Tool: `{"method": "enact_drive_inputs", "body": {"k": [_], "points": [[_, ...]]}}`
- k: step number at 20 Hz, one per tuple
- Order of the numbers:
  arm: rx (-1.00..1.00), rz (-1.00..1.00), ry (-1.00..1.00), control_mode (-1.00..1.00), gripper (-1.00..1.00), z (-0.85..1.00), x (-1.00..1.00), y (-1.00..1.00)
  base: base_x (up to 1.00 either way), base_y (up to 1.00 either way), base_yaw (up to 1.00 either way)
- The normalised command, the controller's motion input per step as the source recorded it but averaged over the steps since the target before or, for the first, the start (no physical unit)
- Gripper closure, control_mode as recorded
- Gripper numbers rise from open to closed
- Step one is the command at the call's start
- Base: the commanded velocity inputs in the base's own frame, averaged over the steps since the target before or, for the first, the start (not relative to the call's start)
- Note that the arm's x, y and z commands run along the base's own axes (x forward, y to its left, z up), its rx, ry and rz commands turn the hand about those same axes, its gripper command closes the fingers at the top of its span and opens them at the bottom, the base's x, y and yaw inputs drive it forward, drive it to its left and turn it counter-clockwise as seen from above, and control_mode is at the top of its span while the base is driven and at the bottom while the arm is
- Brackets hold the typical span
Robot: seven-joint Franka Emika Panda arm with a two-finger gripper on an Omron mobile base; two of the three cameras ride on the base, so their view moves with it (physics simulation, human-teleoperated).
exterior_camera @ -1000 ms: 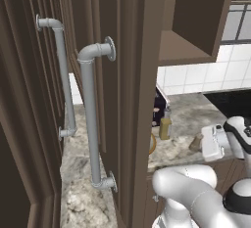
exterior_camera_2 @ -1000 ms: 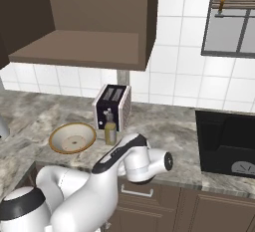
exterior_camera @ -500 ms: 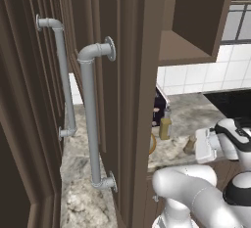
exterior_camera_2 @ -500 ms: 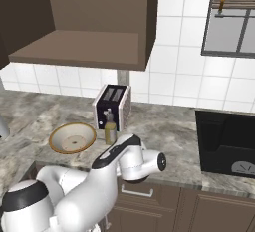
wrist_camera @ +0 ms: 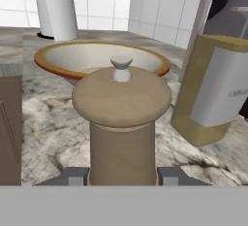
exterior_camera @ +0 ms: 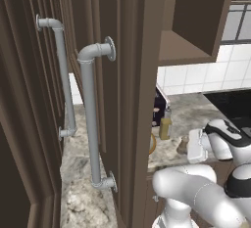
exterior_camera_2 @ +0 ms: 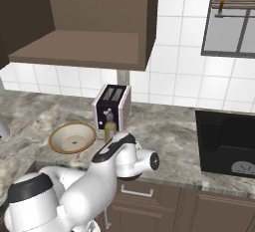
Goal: Retrieve the bottle and the shaker from the cabinet and place them next to the mixing bowl on the counter. Then add garlic from the fridge to the mixing bowl.
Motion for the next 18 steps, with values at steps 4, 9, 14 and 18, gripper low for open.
{"method": "enact_drive_inputs", "body": {"k": [4, 9, 14, 18], "points": [[0.00, -0.02, -0.02, -1.00, 1.00, 0.00, 0.20, 0.15, 0.00, 0.00, 0.00], [0.00, -0.02, 0.00, -1.00, 1.00, -0.04, 0.15, 0.17, 0.00, 0.00, 0.00], [0.00, -0.01, 0.00, -1.00, 1.00, -0.09, 0.07, 0.20, 0.00, 0.00, 0.00], [0.00, -0.01, 0.00, -1.00, 1.00, -0.10, 0.02, 0.22, 0.00, 0.00, 0.00]]}}
